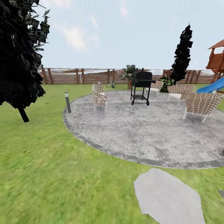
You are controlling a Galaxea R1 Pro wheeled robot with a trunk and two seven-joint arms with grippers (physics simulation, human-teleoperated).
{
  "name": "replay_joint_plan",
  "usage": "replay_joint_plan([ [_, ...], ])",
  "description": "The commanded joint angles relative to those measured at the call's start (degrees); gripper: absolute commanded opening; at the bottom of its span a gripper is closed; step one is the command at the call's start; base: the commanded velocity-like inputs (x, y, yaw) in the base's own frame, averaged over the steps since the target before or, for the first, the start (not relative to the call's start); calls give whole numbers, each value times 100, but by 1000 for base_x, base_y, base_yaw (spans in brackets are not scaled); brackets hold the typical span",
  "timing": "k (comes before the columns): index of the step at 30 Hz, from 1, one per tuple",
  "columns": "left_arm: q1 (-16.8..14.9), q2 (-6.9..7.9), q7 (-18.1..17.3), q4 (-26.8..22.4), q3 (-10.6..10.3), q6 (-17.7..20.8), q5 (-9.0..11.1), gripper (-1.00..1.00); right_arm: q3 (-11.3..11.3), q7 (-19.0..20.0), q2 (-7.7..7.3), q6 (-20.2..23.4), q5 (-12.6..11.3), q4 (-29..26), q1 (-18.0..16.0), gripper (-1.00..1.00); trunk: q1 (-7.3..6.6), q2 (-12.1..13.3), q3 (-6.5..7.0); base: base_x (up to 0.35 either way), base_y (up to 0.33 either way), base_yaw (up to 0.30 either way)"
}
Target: Take the three Easter eggs out of the wicker basket on the lawn in the garden, then place them on the lawn next to a single tree (choose any tree) so that all three eggs are next to the same tree and none are left in the basket.
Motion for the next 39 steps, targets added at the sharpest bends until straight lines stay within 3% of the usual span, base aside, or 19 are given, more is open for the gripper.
replay_joint_plan([
  [1, 0, 0, 1, -1, -5, -16, -3, 100, 37, 0, -1, -12, -3, -2, 0, 100, 4, -2, 0, 335, 0, -1],
  [39, 0, 3, 1, -1, -4, -18, -3, 100, 38, 0, -1, -12, -3, 4, 0, 100, 4, -2, 128, 332, 0, -19],
])
